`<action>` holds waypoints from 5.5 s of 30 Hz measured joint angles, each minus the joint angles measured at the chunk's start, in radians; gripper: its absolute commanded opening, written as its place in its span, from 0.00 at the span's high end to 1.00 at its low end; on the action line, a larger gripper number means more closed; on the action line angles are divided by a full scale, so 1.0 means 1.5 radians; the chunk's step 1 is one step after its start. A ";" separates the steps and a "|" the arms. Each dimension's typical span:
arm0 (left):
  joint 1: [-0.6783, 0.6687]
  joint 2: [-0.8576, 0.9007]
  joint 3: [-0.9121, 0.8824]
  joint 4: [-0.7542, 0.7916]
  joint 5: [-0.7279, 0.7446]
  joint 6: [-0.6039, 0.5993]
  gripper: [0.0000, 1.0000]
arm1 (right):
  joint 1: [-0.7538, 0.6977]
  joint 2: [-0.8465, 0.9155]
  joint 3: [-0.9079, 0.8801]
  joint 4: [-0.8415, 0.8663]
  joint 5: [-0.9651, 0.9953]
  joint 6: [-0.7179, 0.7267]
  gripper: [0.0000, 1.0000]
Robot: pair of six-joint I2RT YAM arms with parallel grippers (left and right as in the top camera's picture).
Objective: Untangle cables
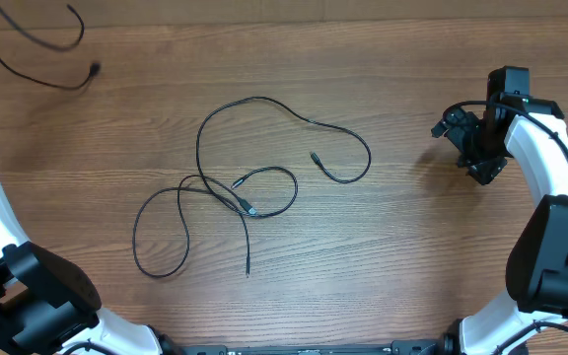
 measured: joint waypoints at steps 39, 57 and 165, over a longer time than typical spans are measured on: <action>-0.004 0.161 0.002 -0.575 -0.670 0.160 0.20 | 0.000 0.000 0.000 0.000 0.000 0.000 0.00; -0.004 0.161 -0.012 -0.644 -0.570 0.138 0.00 | 0.000 0.000 0.000 0.000 0.000 0.000 0.00; -0.169 -0.229 -0.737 -0.537 -0.519 -0.130 0.96 | 0.000 0.000 0.000 0.000 0.000 0.000 0.00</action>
